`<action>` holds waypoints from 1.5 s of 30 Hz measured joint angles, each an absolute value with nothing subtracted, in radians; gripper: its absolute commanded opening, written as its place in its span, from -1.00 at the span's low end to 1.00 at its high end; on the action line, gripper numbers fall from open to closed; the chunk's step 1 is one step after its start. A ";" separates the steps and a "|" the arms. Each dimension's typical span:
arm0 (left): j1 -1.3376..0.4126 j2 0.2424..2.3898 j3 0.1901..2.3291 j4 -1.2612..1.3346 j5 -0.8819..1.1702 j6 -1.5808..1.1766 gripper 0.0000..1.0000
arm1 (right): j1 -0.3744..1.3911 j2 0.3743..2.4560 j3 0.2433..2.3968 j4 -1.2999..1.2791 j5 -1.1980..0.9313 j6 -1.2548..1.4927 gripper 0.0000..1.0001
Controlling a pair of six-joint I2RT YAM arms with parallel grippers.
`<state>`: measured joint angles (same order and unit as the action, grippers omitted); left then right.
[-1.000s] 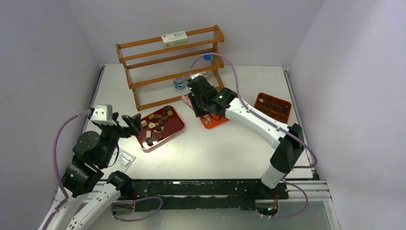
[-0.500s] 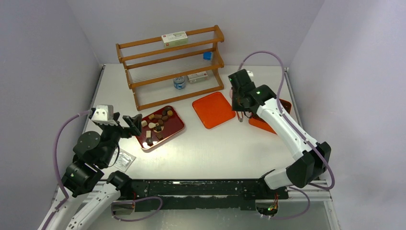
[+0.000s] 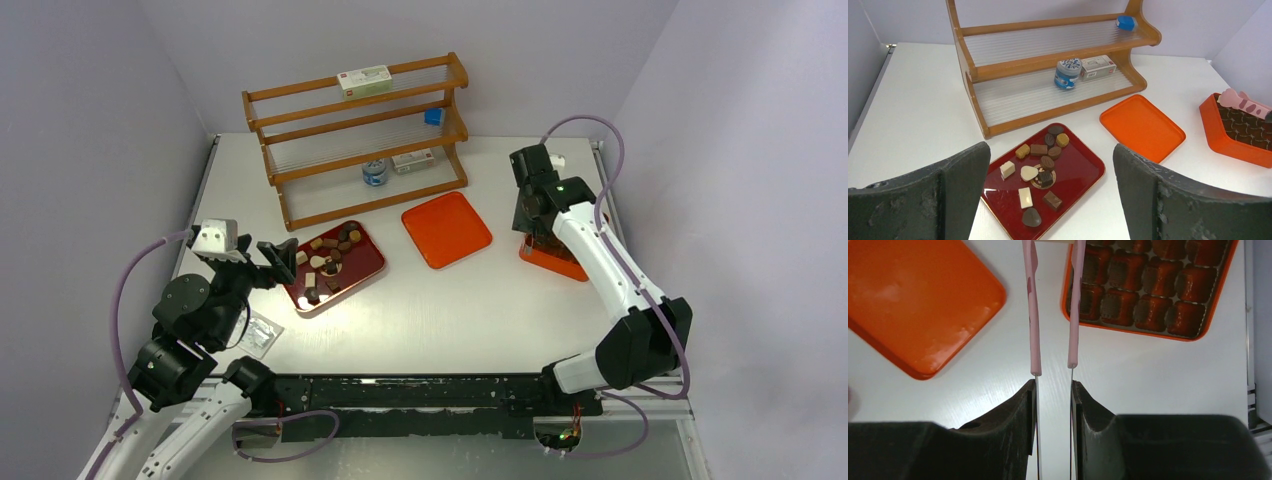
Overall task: Pack the chocolate
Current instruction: Place the fake chocolate in the packing bottle.
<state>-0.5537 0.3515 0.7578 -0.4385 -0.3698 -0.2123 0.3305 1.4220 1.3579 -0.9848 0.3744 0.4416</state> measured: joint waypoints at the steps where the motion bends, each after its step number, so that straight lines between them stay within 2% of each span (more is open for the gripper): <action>1: -0.554 0.351 0.758 -0.439 -0.370 -0.212 0.95 | 0.321 1.422 1.347 -0.977 0.374 0.441 -0.42; 13: -0.554 0.351 0.758 -0.439 -0.370 -0.212 0.95 | 0.171 1.432 1.271 -0.890 0.322 0.415 -0.38; 33: -0.554 0.351 0.758 -0.439 -0.370 -0.212 0.95 | 0.145 1.481 1.271 -0.863 0.307 0.414 -0.14; 45: -0.554 0.352 0.758 -0.439 -0.370 -0.212 0.95 | 0.145 1.476 1.275 -0.867 0.293 0.406 -0.19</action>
